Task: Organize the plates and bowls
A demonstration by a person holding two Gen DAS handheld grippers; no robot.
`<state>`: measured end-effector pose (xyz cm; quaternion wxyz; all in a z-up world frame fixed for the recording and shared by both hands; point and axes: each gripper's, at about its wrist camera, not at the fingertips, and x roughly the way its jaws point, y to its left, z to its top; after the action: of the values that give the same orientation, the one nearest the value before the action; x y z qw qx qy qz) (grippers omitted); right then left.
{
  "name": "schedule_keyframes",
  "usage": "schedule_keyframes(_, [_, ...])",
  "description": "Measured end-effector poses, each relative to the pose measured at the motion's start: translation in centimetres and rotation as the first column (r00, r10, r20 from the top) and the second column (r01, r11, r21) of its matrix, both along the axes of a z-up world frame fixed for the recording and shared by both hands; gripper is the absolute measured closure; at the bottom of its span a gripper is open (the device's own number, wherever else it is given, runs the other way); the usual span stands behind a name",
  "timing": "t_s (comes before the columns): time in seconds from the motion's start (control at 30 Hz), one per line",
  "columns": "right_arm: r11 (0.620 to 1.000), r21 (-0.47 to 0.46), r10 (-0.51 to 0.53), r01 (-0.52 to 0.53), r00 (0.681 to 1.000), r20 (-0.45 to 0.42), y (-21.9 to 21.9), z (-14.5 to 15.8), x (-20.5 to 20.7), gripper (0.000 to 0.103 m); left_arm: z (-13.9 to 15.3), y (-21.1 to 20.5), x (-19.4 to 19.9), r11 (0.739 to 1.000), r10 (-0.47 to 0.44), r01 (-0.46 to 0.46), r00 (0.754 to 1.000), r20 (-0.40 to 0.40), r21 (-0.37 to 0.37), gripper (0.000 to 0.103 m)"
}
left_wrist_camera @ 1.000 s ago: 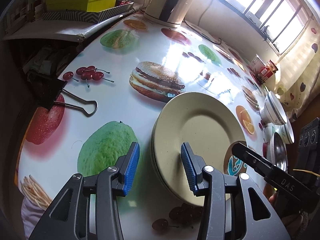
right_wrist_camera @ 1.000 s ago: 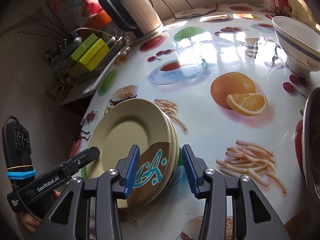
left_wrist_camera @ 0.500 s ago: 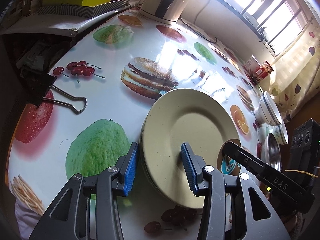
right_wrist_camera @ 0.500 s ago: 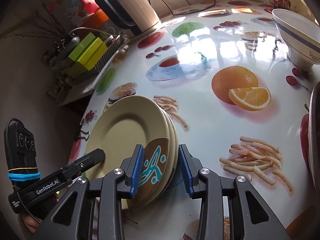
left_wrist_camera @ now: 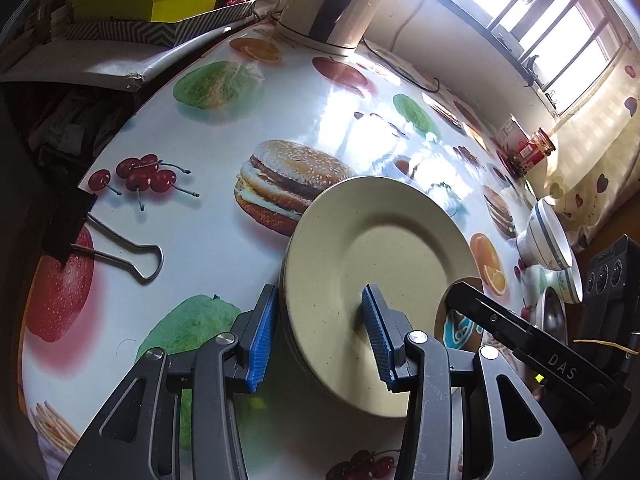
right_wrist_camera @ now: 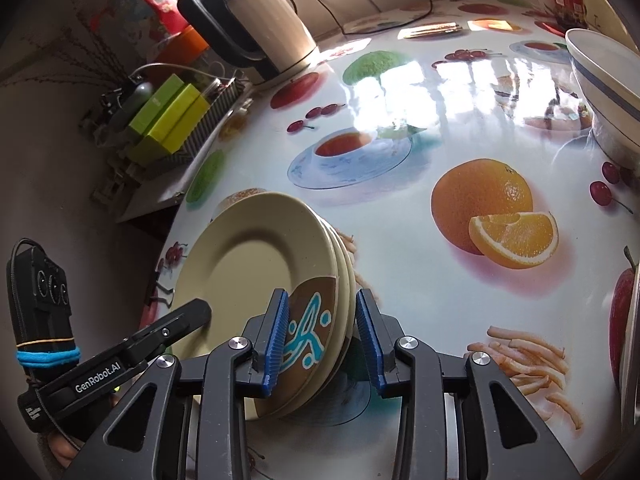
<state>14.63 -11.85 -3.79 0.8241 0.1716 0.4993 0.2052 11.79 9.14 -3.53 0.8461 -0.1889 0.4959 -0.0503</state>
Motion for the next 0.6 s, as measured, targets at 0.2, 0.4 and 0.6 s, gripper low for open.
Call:
schedule_keyframes(0.2, [1.0, -0.001, -0.005, 0.005, 1.0, -0.002, 0.3, 0.1, 2.0, 0.069, 0.2, 0.1, 1.8, 1.0, -0.012, 0.012, 1.0, 0.002, 0.024, 0.059])
schedule_keyframes(0.4, [1.0, 0.001, -0.015, 0.015, 1.0, -0.004, 0.7, 0.0, 3.6, 0.069, 0.3, 0.0, 3.3, 0.999, -0.02, 0.02, 1.0, 0.005, 0.045, 0.059])
schedule_keyframes(0.6, [1.0, 0.002, -0.022, 0.022, 1.0, -0.005, 0.6, -0.1, 5.2, 0.069, 0.4, -0.1, 4.7, 0.999, -0.019, 0.019, 1.0, 0.004, 0.047, 0.059])
